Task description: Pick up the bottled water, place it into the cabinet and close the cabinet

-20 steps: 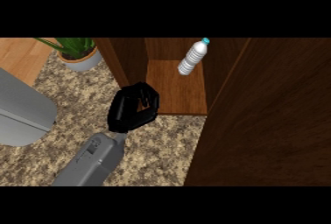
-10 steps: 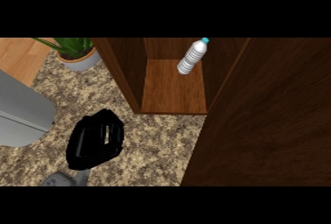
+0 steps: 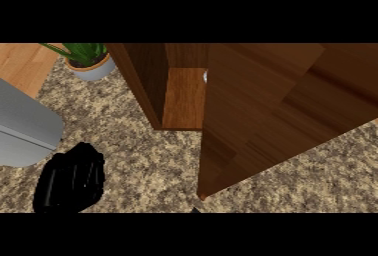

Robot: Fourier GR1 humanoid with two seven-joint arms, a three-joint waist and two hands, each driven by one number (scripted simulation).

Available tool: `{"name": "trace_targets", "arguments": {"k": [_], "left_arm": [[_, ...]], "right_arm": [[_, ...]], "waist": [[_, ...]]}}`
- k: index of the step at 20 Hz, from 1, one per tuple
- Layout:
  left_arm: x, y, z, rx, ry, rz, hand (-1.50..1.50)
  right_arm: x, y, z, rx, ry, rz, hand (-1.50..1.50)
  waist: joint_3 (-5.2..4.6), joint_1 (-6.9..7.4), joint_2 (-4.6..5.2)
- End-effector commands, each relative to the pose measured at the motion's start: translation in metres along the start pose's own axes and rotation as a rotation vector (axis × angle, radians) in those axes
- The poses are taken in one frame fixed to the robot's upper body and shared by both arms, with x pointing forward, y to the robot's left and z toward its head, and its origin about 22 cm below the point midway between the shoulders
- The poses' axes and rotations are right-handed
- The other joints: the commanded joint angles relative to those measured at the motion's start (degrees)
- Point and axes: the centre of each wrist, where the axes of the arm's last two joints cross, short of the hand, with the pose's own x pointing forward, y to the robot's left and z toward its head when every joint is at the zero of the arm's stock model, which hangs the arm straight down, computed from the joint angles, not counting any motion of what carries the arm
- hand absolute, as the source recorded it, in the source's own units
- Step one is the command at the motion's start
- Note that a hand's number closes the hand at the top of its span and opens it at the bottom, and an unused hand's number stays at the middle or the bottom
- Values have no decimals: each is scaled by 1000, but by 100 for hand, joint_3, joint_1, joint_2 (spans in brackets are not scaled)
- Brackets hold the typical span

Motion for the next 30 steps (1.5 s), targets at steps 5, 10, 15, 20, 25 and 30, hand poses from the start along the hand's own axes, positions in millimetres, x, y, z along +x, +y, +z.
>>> {"name": "trace_targets", "arguments": {"k": [5,10,15,20,25,30], "left_arm": [[12,26,16,14,9,-1,150],[20,39,18,-2,-17,-15,150],[28,47,28,4,-9,3,150],[29,65,23,14,-5,-12,150],[53,73,38,-15,-5,-12,150],[54,72,39,8,-10,-24,150]], "right_arm": [[5,25,-62,-8,-129,84,150],[5,17,-77,-134,-108,63,150],[12,-10,-116,-202,-47,-6,150],[-9,-50,-159,-170,8,-108,150],[-26,-90,-200,-160,74,-162,150],[-66,-143,-209,-184,98,-133,150]], "waist": [[-9,141,43],[-12,150,51],[2,175,64],[12,50,84],[13,125,73],[16,63,75]]}}
